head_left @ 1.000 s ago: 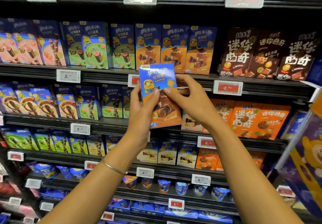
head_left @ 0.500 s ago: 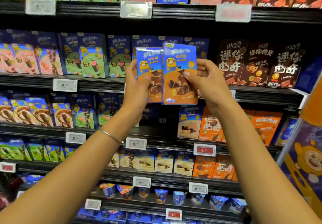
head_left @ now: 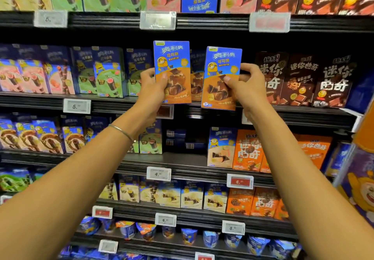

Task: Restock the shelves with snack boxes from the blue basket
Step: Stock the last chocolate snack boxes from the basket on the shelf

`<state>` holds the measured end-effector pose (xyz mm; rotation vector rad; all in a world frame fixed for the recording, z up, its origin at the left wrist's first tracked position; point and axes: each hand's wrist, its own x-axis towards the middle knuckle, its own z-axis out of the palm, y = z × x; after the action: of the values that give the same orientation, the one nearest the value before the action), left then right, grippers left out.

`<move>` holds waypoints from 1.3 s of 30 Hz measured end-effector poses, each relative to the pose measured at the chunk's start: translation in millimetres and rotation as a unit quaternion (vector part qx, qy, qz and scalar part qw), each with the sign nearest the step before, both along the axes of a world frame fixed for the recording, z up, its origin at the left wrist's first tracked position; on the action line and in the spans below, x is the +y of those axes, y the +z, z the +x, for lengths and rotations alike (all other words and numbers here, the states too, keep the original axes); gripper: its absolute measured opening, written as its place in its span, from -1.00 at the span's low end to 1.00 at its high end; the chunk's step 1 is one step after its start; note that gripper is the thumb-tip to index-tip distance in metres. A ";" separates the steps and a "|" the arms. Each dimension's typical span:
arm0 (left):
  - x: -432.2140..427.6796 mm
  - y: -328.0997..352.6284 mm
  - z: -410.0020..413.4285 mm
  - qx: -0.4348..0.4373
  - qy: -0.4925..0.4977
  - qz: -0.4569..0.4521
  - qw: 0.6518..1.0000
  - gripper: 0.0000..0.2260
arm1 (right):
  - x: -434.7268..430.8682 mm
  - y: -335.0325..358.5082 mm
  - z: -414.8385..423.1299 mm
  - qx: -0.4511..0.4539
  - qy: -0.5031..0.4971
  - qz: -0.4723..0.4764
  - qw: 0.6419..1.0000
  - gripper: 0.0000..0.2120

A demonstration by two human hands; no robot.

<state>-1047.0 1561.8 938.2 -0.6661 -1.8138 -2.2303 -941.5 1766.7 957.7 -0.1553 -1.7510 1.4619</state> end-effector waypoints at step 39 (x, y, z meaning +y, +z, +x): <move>15.3 -0.4 -42.9 0.107 0.119 -0.176 0.971 -0.69 | 6.2 -10.5 -50.9 -0.021 -0.135 0.160 0.978 -0.53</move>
<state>-1089.9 1577.1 937.8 -0.6759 -2.0696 -1.6366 -992.4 1772.9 947.2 -0.2451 -1.8903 0.9766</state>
